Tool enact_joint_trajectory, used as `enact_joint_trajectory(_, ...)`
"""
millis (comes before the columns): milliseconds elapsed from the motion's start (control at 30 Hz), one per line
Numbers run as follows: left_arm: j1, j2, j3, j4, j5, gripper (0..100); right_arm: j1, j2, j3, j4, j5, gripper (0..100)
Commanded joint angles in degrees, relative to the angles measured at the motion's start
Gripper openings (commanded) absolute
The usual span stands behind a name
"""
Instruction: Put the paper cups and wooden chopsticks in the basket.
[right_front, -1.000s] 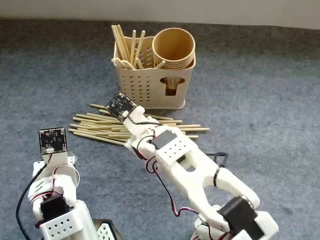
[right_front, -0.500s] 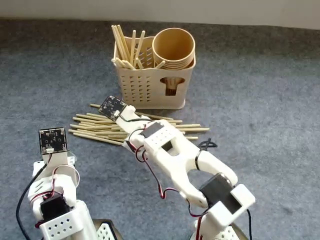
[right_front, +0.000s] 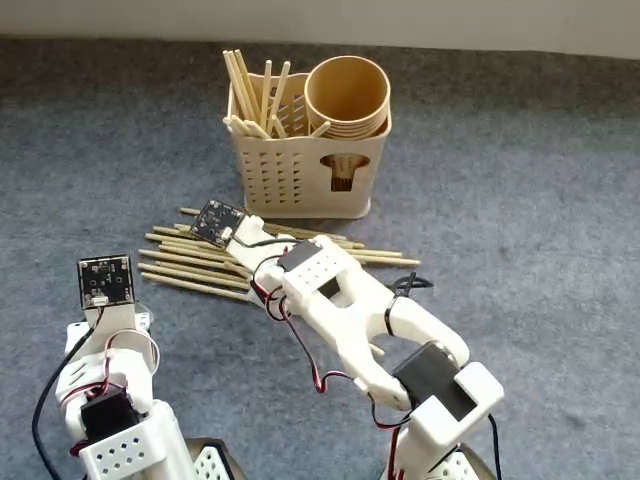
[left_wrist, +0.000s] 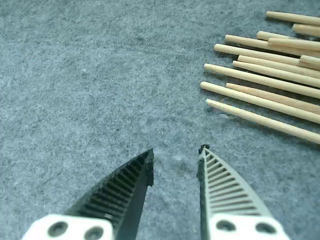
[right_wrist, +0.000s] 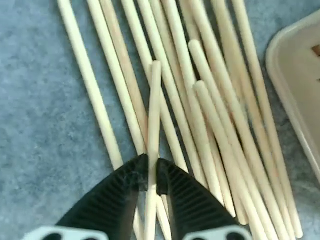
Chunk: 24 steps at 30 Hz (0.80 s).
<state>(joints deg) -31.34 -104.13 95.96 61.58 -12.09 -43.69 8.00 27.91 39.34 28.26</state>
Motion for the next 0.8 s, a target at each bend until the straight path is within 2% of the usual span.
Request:
enact_joint_trajectory(0,-0.48,-0.4,1.19,-0.79,0.35,16,0.31,-0.4,-0.66,2.68,1.14,0.5)
enact_joint_trajectory(233,-0.48,-0.4,1.19,-0.79,0.35,16,0.48,-2.24,-0.66,4.88,1.14,0.5)
enact_joint_trajectory(667,-0.4,-0.4,1.19,-0.79,0.35,16,0.48,-22.02,5.05,8.75,0.62,0.5)
enact_joint_trajectory(767,-0.4,-0.4,1.19,-0.79,0.35,16,0.48,-26.33,6.64,8.75,-3.34,0.5)
